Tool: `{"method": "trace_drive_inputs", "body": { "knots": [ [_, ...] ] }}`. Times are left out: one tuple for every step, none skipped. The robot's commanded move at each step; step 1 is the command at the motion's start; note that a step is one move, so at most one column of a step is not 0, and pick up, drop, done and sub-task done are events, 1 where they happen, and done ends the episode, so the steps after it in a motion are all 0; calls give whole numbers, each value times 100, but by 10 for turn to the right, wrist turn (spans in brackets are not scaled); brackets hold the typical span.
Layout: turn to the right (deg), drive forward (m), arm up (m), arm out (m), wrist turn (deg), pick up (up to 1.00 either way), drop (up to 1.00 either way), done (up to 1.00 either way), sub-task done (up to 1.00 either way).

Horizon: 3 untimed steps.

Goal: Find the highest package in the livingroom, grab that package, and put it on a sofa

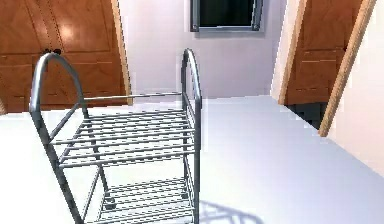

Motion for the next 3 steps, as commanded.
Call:
{"method": "trace_drive_inputs", "body": {
  "knots": [
    [-450, 0, 0, 0, 0, 0, 0, 0, 0],
    [-270, 0, 0, 0, 0, 0, 0, 0, 0],
    [0, 65, 0, 0, 0, 0, 0, 0, 0]
  ]
}}
